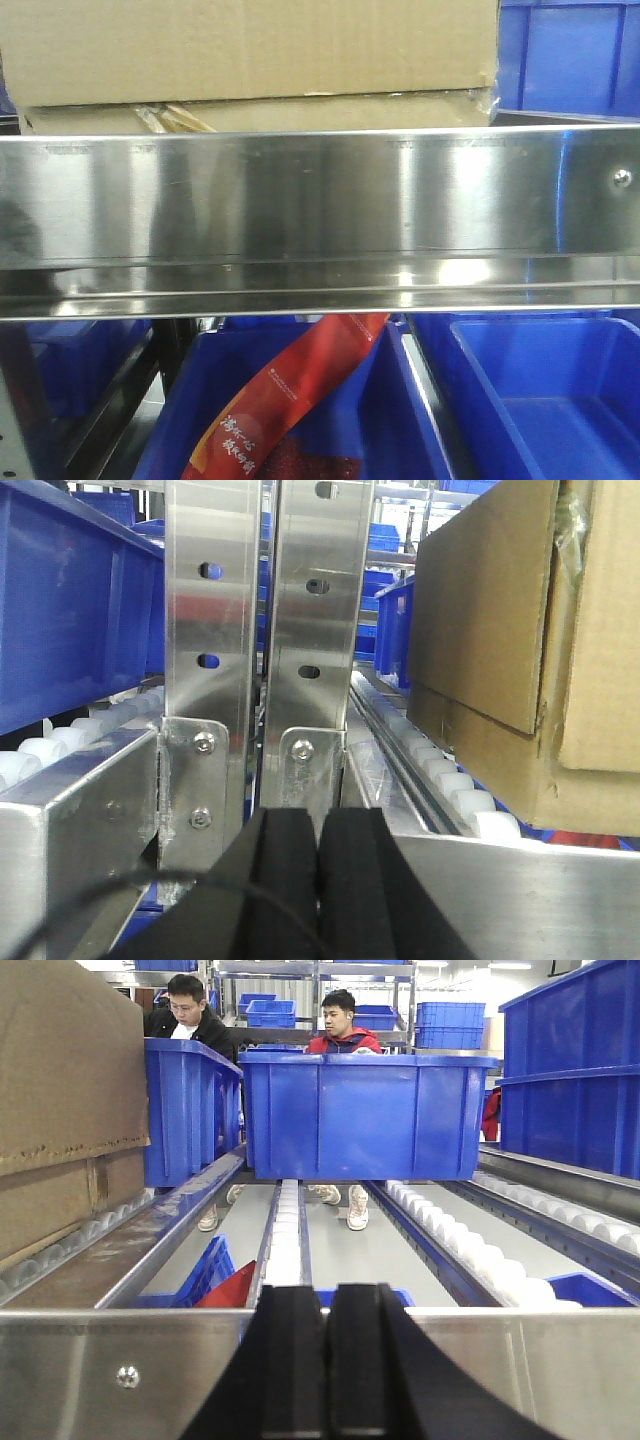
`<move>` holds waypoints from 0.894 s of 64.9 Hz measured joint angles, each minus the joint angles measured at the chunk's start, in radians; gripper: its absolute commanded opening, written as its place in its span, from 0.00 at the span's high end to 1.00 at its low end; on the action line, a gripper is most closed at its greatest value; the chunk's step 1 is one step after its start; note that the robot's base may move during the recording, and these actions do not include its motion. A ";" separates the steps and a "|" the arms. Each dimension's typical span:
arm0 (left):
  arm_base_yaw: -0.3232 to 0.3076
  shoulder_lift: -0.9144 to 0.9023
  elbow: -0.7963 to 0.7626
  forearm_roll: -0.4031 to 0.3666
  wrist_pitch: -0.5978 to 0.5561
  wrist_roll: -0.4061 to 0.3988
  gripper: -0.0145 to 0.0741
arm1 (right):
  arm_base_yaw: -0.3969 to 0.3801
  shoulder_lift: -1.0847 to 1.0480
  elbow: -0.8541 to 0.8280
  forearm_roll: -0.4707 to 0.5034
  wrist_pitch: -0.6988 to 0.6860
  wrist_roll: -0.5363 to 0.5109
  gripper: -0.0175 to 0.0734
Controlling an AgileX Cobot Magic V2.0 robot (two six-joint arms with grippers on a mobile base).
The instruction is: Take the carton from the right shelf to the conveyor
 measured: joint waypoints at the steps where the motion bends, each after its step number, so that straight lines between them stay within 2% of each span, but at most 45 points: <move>1: 0.000 0.000 0.000 0.000 0.000 0.000 0.86 | 0.000 0.000 0.000 0.000 0.000 0.000 0.89; 41: 0.000 0.000 0.000 0.000 0.000 0.000 0.86 | 0.000 0.000 0.000 0.000 0.000 0.000 0.89; 58: 0.000 0.000 0.000 0.000 -0.031 0.000 0.86 | 0.000 0.000 0.000 0.000 -0.049 0.000 0.89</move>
